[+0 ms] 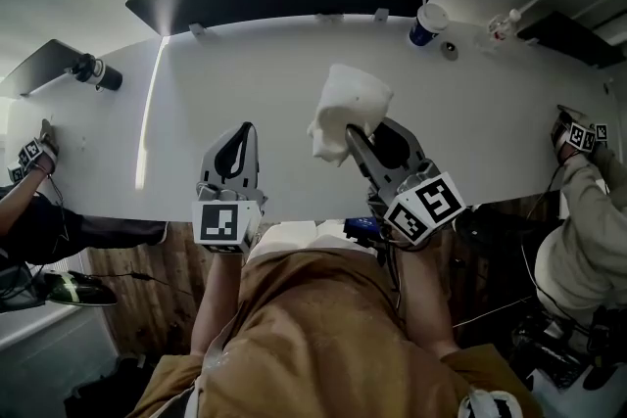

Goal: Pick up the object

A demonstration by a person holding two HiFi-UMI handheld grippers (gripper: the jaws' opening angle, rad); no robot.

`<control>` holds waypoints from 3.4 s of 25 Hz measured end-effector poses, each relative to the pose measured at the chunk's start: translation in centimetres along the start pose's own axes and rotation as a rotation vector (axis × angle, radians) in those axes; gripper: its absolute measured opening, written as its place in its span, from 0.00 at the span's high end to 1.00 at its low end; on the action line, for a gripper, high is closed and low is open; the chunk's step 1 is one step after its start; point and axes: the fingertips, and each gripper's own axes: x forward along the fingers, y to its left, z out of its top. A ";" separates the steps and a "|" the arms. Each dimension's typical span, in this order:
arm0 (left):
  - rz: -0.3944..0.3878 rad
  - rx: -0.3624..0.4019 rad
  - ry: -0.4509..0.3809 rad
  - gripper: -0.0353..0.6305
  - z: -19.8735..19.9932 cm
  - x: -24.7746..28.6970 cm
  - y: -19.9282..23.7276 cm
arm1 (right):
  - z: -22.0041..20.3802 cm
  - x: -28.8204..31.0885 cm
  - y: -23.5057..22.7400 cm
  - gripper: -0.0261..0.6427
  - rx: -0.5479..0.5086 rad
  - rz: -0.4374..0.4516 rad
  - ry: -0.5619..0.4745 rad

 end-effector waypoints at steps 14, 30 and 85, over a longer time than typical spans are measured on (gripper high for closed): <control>0.008 0.003 -0.039 0.94 1.8 0.5 0.4 | 3.2 -0.7 1.1 0.76 -0.150 -0.083 -0.095; 0.013 0.006 -0.099 0.94 4.3 0.9 0.9 | 6.7 -1.8 0.5 0.76 -0.272 -0.207 -0.154; 0.025 0.000 -0.105 0.94 4.3 0.5 1.6 | 6.3 -1.9 -0.5 0.76 -0.322 -0.264 -0.135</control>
